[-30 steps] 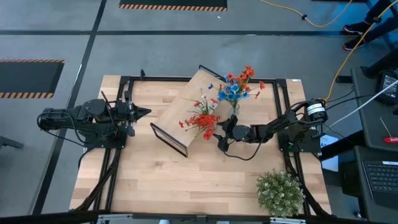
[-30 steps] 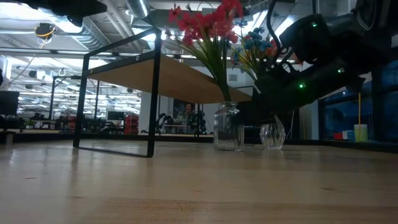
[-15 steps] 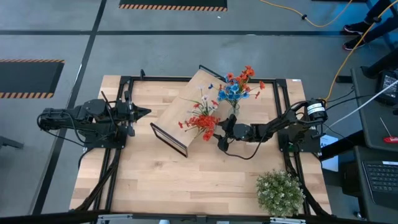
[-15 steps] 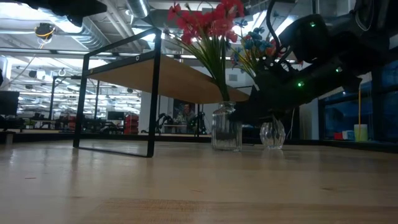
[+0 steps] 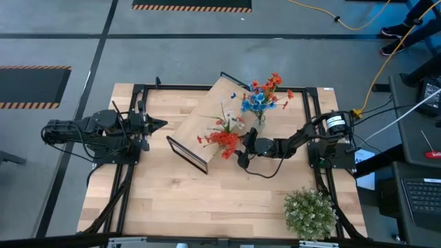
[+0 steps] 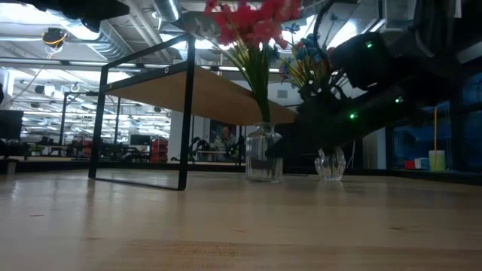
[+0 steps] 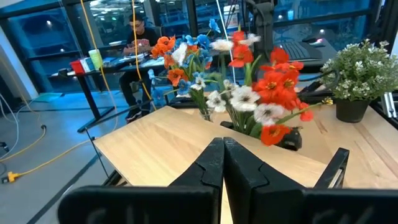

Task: Pick and place flowers into a vace then onto a shelf
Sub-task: Put the left transparent flower vase with flowers on the shelf

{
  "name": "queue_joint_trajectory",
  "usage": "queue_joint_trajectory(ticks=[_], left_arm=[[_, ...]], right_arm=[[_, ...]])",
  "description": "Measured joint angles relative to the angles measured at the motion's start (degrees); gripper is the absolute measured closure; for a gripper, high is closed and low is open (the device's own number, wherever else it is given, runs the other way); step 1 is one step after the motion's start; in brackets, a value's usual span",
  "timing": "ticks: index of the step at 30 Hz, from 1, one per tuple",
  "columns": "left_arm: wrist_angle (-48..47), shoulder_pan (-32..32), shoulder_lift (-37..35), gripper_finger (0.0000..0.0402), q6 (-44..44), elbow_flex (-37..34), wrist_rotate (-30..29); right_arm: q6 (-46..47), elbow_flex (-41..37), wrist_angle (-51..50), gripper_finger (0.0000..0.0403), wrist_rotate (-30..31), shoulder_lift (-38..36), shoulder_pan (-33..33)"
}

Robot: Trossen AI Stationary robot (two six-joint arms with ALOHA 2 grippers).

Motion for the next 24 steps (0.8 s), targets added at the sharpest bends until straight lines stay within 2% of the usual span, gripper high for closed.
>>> queue_joint_trajectory(ticks=[9,24], left_arm=[[0.0,0.0,0.0,0.0398,0.0,0.0,0.0],[-0.4,0.0,0.0,0.0396,0.0,0.0,0.0]], right_arm=[[-1.5,1.7,-0.2,0.0111,-1.4,2.1,-0.5],[-1.5,1.8,-0.4,0.0158,-1.9,2.0,-0.4]])
